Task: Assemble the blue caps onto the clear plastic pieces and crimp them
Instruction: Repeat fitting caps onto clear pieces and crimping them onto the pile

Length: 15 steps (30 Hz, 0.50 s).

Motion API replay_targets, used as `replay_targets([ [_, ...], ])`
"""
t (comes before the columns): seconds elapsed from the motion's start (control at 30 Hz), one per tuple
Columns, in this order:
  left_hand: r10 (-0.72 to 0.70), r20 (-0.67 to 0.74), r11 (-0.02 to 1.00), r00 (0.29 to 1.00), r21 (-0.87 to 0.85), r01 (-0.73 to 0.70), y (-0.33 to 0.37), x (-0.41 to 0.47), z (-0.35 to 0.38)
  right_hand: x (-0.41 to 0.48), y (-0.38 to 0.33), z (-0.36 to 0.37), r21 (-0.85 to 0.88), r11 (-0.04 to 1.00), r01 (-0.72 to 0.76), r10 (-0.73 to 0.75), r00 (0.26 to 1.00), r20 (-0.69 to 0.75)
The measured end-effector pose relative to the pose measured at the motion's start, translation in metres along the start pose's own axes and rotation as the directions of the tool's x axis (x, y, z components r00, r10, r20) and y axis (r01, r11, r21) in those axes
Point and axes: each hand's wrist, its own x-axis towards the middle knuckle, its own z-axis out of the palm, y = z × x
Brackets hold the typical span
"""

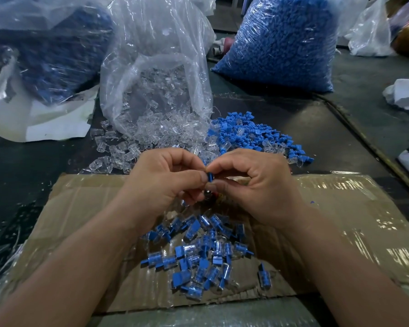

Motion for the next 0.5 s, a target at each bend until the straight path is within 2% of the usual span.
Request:
replay_targets([
  [0.17, -0.004, -0.003, 1.0, 1.0, 0.011, 0.004, 0.001, -0.001, 0.001, 0.0, -0.001, 0.0, -0.005, 1.0, 0.0, 0.0, 1.0, 0.011],
  [0.27, -0.008, -0.008, 1.0, 1.0, -0.015, 0.008, 0.0, 0.0, 0.001, 0.002, 0.0, -0.005, 0.002, 0.999, -0.052, 0.052, 0.997, 0.056],
  [0.37, 0.011, -0.054, 0.999, 0.998, -0.045, -0.014, -0.001, 0.002, -0.003, 0.001, 0.005, -0.022, 0.045, 0.97, -0.239, 0.233, 0.965, 0.119],
  [0.43, 0.042, -0.098, 0.998, 0.994, -0.044, -0.047, -0.001, 0.002, -0.005, -0.001, 0.012, -0.036, -0.045, 0.933, -0.356, 0.358, 0.916, 0.184],
  [0.5, 0.061, -0.127, 0.997, 0.99, -0.046, -0.068, -0.002, 0.003, -0.006, -0.004, 0.018, -0.047, -0.152, 0.882, -0.447, 0.472, 0.836, 0.28],
])
